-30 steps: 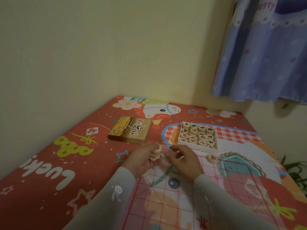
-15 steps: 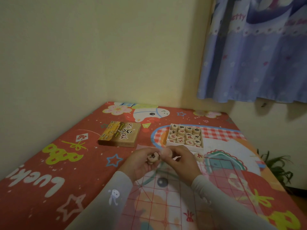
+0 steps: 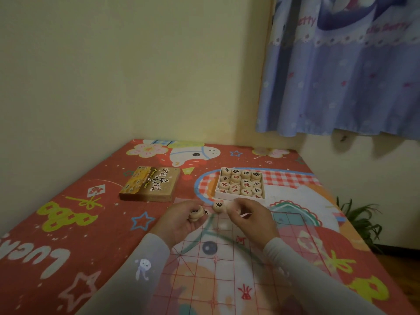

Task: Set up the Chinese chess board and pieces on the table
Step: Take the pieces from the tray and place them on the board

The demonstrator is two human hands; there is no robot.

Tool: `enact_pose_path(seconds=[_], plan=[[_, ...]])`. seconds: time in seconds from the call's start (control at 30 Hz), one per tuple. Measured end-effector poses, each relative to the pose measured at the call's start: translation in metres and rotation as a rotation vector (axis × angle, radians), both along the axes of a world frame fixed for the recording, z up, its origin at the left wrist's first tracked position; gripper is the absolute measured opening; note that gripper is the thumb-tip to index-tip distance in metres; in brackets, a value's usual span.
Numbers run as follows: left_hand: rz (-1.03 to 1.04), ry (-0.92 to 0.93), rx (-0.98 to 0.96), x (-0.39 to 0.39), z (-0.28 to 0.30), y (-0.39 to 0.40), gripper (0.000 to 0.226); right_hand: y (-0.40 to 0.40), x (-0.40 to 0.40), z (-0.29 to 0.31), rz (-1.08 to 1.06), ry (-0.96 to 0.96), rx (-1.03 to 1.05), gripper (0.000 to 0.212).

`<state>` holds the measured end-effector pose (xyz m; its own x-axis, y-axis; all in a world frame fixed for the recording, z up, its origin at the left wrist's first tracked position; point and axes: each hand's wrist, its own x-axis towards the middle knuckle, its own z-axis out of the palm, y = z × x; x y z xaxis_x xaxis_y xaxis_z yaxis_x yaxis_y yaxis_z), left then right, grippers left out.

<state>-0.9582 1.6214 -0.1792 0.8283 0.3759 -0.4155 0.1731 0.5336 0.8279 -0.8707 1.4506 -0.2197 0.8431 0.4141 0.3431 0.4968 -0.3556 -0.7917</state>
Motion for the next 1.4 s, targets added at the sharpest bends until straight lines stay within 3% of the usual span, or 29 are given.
enact_pose_path(seconds=[0.3,0.43,0.63,0.87,1.0,1.07,1.17,1.27,1.4], plan=[[-0.051,0.002,-0.015,0.013,-0.005,-0.012,0.014,-0.069,0.029,-0.012,-0.258,-0.063,-0.261,0.036],[-0.068,0.004,-0.026,0.022,-0.01,-0.021,0.021,-0.094,0.032,-0.011,-0.324,-0.102,-0.285,0.016],[-0.076,0.014,-0.015,0.029,-0.014,-0.025,0.021,-0.094,0.039,-0.021,-0.292,-0.038,-0.328,0.008],[-0.083,-0.004,0.019,0.026,-0.016,-0.023,0.018,-0.086,0.049,-0.029,-0.29,-0.05,-0.482,0.017],[-0.123,-0.005,0.058,0.022,-0.012,-0.029,0.018,-0.083,0.044,-0.024,-0.324,-0.098,-0.385,0.021],[-0.159,0.001,0.098,0.022,-0.012,-0.034,0.02,-0.077,0.033,-0.015,-0.284,-0.082,-0.254,0.02],[-0.226,0.005,0.159,0.021,-0.011,-0.042,0.024,-0.062,0.013,0.0,-0.054,-0.077,-0.119,0.024],[-0.284,0.0,0.193,0.02,-0.01,-0.05,0.024,-0.046,0.0,0.007,0.144,-0.059,-0.117,0.039],[-0.345,-0.016,0.261,0.018,-0.009,-0.052,0.009,-0.032,-0.005,0.006,0.2,-0.111,-0.106,0.035]])
